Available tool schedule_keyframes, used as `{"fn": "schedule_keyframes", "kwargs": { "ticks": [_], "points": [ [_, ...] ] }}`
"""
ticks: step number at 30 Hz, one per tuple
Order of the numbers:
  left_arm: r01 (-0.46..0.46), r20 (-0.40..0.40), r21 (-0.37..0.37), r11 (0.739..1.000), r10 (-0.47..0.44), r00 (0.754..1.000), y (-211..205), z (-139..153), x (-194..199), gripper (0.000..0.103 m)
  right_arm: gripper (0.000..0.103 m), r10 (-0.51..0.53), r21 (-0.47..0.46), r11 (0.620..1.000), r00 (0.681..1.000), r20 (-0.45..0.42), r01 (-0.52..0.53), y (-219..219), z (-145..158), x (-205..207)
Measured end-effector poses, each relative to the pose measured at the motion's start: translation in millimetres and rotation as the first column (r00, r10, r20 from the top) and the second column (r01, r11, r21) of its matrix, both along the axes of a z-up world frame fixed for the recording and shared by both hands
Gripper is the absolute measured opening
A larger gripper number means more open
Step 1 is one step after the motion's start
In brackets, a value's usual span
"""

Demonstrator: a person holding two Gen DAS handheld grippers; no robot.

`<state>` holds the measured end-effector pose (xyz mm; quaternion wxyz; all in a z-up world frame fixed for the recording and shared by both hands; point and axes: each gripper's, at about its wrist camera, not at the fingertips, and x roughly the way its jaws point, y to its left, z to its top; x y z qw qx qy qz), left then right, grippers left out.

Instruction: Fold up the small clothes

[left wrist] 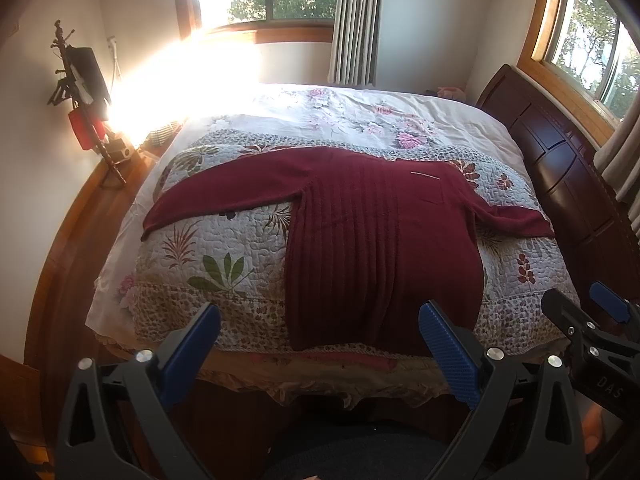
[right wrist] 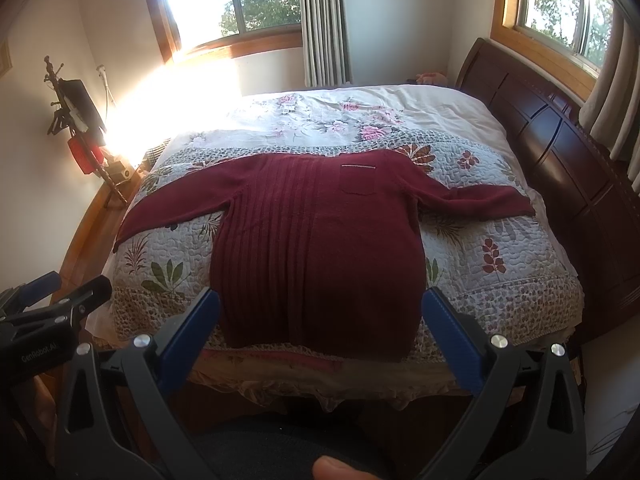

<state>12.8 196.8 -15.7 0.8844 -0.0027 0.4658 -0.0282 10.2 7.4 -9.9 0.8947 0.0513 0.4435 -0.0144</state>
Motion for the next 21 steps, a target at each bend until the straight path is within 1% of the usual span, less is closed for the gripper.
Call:
{"fn": "schedule_keyframes", "kwargs": {
  "ticks": [8,12,21],
  "points": [
    [0.0,0.001,0.0,1.0,0.0,1.0,-0.1,0.1,0.1,0.099,0.1,-0.001,-0.001,1.0,1.0,0.0,0.001,0.7,-1.0,1.1],
    [0.001,-0.001,-0.002,1.0,-0.001,1.0,0.9,0.0,7.6,0.099,0.1,0.001,-0.004,1.0,1.0,-0.004,-0.001,2.5,-4.5,5.6],
    [0.001,-0.005,0.0,1.0,-0.001,1.0,1.7,-1.5,13.9,0.099,0.1,0.003,-0.009,1.0,1.0,-0.017,-0.003,2.3,-0.3,15.6]
  ]
}}
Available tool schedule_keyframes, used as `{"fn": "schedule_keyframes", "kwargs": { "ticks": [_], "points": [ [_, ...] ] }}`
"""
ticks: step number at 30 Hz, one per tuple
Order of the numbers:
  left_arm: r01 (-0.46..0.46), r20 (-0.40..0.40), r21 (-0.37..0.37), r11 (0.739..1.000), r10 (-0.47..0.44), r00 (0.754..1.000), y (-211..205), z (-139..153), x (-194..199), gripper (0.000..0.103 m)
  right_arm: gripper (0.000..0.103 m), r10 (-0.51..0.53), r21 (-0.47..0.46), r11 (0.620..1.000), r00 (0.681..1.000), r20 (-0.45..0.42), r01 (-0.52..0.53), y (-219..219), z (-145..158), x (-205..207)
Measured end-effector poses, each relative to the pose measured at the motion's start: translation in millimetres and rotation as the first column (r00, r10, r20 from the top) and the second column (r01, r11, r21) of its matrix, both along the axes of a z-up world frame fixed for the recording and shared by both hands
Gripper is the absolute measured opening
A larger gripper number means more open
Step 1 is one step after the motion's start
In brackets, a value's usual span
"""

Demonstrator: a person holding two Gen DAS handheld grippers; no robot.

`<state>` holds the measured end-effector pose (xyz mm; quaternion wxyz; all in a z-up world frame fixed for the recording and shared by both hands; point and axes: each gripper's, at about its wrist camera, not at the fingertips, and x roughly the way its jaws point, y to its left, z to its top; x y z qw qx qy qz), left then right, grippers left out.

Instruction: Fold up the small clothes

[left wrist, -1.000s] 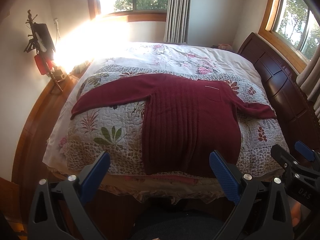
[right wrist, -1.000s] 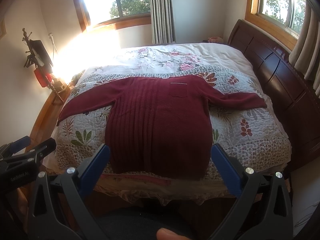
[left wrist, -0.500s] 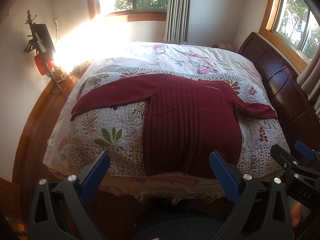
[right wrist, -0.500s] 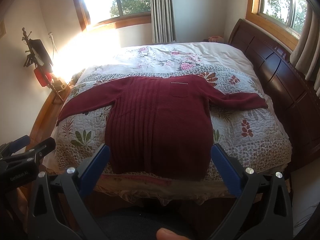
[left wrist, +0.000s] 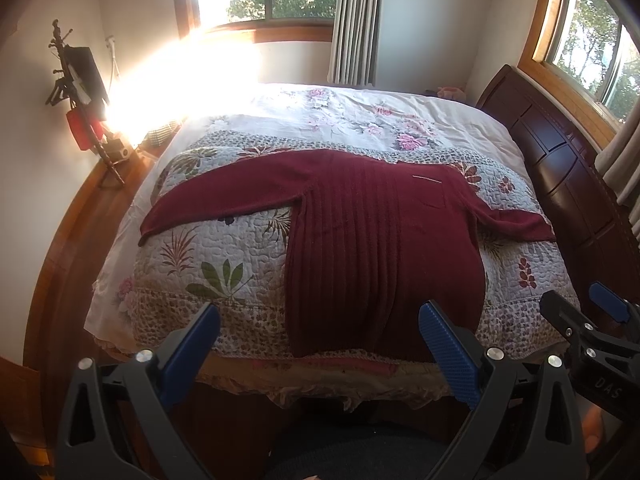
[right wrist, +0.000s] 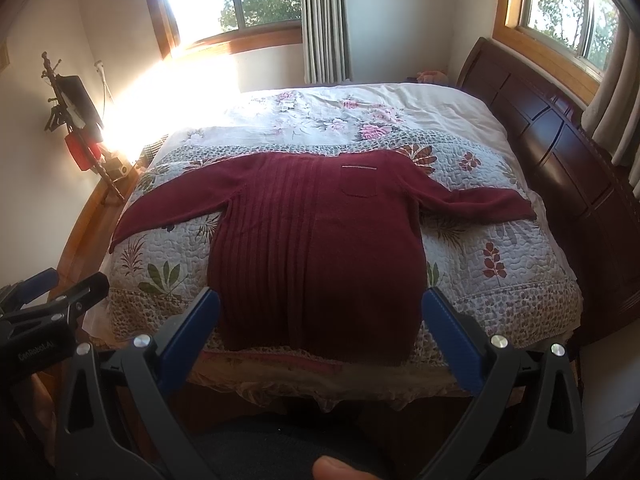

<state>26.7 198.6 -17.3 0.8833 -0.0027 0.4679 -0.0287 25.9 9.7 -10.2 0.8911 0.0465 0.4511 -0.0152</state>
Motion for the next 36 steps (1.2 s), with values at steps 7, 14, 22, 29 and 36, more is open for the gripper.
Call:
{"fn": "schedule_keyframes", "kwargs": {
  "ticks": [7,14,22,29,36],
  "points": [
    [0.002,-0.008,-0.001,1.0,-0.002,1.0,-0.8,-0.3,16.6,0.099,0.1,-0.002,-0.004,1.0,1.0,-0.011,0.002,1.0,0.1,9.5],
    [0.006,-0.005,-0.001,1.0,-0.006,1.0,6.5,-5.4,31.2,0.099,0.1,-0.017,-0.012,1.0,1.0,-0.024,0.017,5.6,-2.6,22.9],
    [0.078,0.156,-0.09,0.993,-0.064,0.986,22.2,-29.0,60.4,0.099,0.1,-0.041,-0.063,0.996,0.976,0.212,0.056,4.0,1.4,33.1],
    [0.23,0.204,-0.213,0.95,-0.187,0.961,21.5,-50.9,101.0,0.099,0.1,-0.132,-0.229,0.957,0.972,0.195,0.176,-25.2,-29.6,64.8],
    [0.28,0.091,-0.31,0.909,-0.264,0.96,-5.5,-68.3,150.9,0.099,0.1,-0.382,0.027,0.924,0.917,0.112,0.382,-153.6,-62.2,79.4]
  ]
}}
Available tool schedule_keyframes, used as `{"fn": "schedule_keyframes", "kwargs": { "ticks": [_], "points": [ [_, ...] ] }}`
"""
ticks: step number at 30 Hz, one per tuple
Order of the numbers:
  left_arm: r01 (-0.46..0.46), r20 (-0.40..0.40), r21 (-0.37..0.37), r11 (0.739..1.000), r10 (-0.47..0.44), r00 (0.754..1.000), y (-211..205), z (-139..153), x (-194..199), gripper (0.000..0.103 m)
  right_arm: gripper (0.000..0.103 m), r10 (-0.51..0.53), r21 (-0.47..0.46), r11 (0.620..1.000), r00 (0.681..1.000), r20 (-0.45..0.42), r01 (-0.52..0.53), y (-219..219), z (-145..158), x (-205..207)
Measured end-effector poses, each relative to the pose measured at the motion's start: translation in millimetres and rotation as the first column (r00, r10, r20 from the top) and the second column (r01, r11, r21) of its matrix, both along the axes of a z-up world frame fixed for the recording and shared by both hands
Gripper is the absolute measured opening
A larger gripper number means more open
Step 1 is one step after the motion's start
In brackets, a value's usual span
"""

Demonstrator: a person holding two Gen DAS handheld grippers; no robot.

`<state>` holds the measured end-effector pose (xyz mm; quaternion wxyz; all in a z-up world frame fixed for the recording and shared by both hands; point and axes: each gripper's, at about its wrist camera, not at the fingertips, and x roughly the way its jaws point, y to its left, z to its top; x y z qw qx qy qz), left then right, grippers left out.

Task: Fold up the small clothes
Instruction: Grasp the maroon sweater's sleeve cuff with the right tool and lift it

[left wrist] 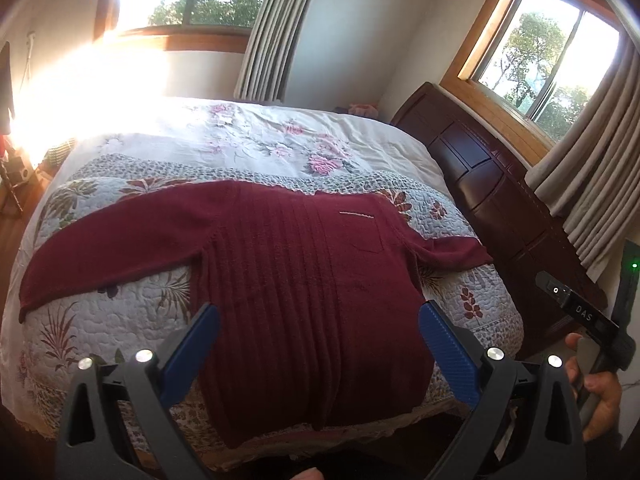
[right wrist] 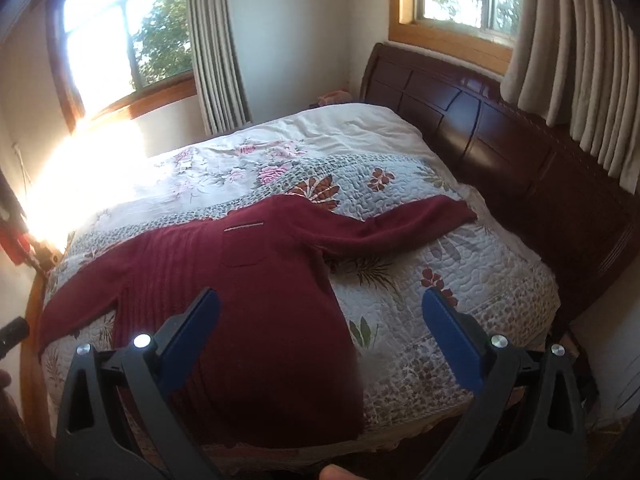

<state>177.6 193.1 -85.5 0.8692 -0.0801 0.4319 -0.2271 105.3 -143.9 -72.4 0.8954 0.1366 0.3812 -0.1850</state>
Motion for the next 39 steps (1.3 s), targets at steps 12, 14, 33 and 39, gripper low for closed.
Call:
{"fn": "schedule_keyframes", "kwargs": {
  "ticks": [12,14,33,39],
  "points": [
    [-0.072,-0.046,-0.203,0.976,0.064,0.997,-51.1,-22.2,24.4,0.099,0.096,-0.284,0.6,0.77,0.959,0.018,0.217,-282.2,-120.2,40.5],
    [-0.108,-0.068,-0.2,0.974,0.096,0.993,-65.2,-21.8,27.8,0.099,0.084,-0.311,0.702,0.681,0.95,0.018,0.209,-327.9,-149.6,52.6],
    [-0.254,-0.25,-0.107,0.961,0.221,0.943,-169.6,-27.2,47.2,0.099,0.056,-0.425,0.824,0.472,0.9,-0.097,0.312,-502.2,-296.9,117.1],
    [-0.278,-0.27,-0.134,0.951,0.234,0.934,-177.7,-29.1,51.4,0.099,0.01,-0.361,0.845,0.47,0.929,-0.081,0.256,-504.7,-298.9,132.5]
  ]
}}
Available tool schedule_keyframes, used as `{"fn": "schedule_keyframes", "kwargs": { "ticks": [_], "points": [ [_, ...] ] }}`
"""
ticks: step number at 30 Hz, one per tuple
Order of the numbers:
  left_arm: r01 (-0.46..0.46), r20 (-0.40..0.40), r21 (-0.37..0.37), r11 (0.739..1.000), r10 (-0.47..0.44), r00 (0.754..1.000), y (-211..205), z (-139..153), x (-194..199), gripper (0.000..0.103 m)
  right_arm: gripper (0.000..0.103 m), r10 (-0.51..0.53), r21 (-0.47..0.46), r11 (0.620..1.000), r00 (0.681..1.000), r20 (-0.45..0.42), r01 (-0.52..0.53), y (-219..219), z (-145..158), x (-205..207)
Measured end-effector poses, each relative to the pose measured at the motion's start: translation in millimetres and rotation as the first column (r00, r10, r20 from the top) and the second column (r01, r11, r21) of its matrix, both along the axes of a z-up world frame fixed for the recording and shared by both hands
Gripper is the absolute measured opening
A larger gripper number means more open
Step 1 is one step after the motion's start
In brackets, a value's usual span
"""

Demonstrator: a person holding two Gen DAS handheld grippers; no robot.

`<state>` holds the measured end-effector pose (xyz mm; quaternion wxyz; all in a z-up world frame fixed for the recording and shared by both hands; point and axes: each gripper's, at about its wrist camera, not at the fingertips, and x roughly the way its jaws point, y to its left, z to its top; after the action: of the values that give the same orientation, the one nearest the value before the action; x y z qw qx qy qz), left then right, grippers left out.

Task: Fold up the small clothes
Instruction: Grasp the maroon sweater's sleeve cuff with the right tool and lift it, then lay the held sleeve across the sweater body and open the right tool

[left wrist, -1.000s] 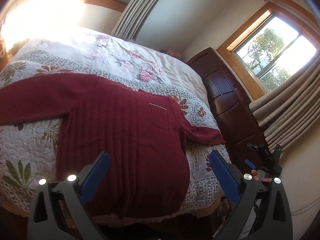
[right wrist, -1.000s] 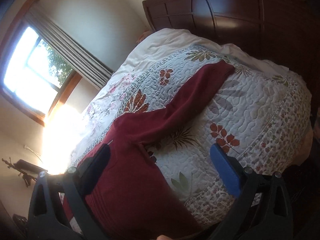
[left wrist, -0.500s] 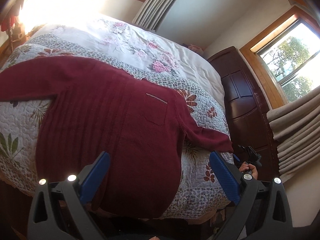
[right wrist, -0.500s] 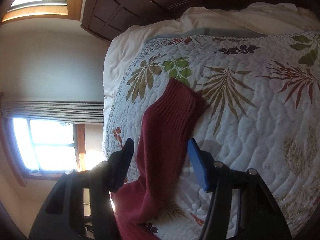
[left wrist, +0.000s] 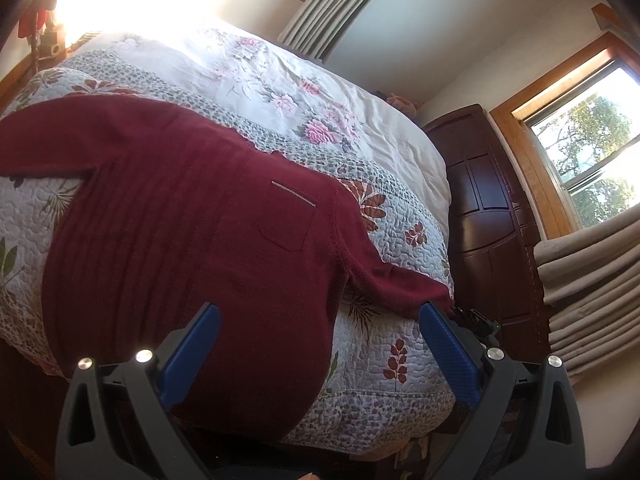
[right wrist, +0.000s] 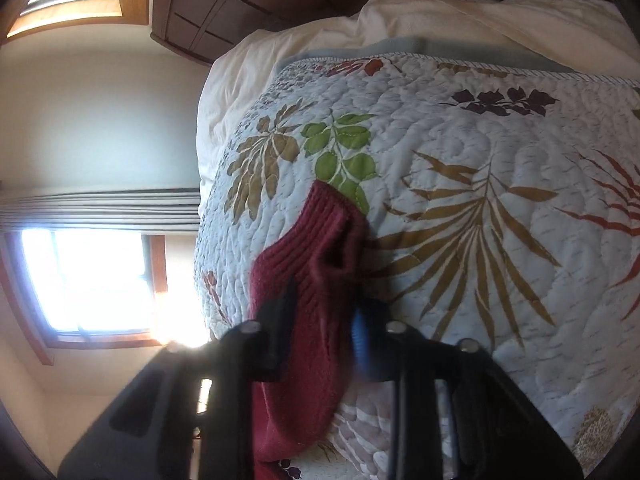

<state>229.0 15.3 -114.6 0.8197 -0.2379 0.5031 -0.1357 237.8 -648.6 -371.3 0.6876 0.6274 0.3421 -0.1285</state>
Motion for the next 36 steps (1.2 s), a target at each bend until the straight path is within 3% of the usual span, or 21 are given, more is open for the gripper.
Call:
{"fn": "schedule_keyframes", "kwargs": {
  "ticks": [3,8,12,16,20,28,33,36],
  "points": [
    [0.003,0.036,0.01,1.0,-0.003,0.999,-3.2,8.0,0.1,0.099,0.009,0.006,-0.039,0.999,1.0,0.026,-0.005,0.6,19.2,-2.9],
    [-0.025,0.083,-0.004,1.0,0.026,0.996,8.4,19.8,5.4,0.099,0.009,0.078,-0.197,0.979,0.993,0.088,-0.059,9.2,93.3,-6.2],
    [-0.039,0.07,-0.044,0.998,0.042,0.997,24.3,17.5,14.2,0.099,0.009,0.159,-0.323,0.939,0.983,0.095,-0.121,26.0,151.3,7.6],
    [-0.05,0.074,-0.106,0.993,0.058,0.996,47.1,15.0,18.0,0.099,0.009,0.224,-0.457,0.873,0.972,0.064,-0.171,58.3,201.4,24.5],
    [-0.058,0.085,-0.163,0.985,0.072,0.994,75.5,11.3,19.0,0.099,0.009,0.314,-0.62,0.748,0.949,0.015,-0.238,120.9,252.0,46.6],
    [-0.105,0.105,-0.266,0.958,0.137,0.985,149.2,-1.1,17.0,0.099,0.009,0.495,-0.838,0.41,0.86,-0.128,-0.361,288.2,320.6,95.3],
    [-0.129,0.104,-0.298,0.946,0.167,0.98,189.6,-9.3,21.2,0.099,0.009,0.561,-0.868,0.274,0.802,-0.205,-0.415,386.8,324.3,119.8],
    [-0.134,0.107,-0.298,0.945,0.172,0.979,207.2,-13.0,27.5,0.099,0.009,0.592,-0.861,0.23,0.768,-0.247,-0.454,439.7,314.2,133.8]
  ]
}}
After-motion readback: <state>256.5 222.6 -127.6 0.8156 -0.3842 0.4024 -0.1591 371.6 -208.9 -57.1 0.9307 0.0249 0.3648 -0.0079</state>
